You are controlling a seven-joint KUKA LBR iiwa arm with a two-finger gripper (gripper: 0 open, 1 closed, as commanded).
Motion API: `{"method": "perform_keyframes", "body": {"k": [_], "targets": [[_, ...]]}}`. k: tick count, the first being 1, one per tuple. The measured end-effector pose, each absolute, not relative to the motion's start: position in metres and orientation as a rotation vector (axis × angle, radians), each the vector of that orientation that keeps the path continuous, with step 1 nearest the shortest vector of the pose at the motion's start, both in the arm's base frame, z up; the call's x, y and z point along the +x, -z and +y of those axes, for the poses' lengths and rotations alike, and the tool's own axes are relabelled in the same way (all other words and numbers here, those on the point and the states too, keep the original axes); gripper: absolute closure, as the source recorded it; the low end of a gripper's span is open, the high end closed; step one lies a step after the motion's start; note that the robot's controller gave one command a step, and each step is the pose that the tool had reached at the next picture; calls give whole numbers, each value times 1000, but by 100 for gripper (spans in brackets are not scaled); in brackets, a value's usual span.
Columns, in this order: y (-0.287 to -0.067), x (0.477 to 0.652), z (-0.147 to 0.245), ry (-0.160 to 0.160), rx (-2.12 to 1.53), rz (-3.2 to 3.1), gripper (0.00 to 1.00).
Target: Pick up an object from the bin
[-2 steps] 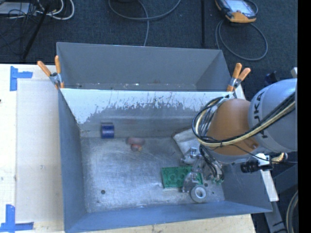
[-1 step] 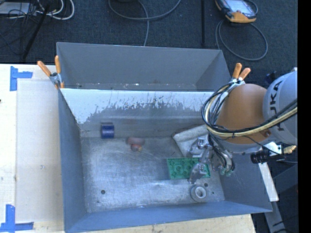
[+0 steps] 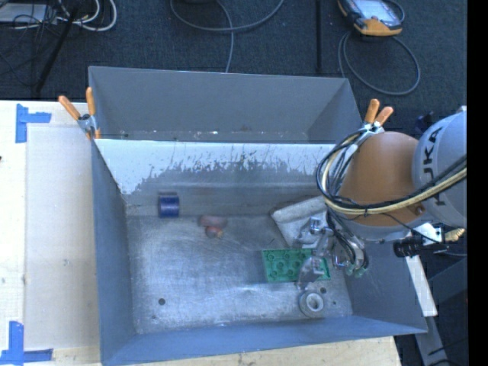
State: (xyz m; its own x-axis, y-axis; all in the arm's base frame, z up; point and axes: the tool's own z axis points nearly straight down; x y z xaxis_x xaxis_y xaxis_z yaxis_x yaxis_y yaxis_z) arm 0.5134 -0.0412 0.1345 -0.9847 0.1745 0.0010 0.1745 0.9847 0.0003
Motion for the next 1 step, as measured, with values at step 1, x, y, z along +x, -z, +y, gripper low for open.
{"method": "perform_keyframes", "body": {"k": [1], "targets": [[-200, 515, -41, 1, -269, -3135, 100]]}}
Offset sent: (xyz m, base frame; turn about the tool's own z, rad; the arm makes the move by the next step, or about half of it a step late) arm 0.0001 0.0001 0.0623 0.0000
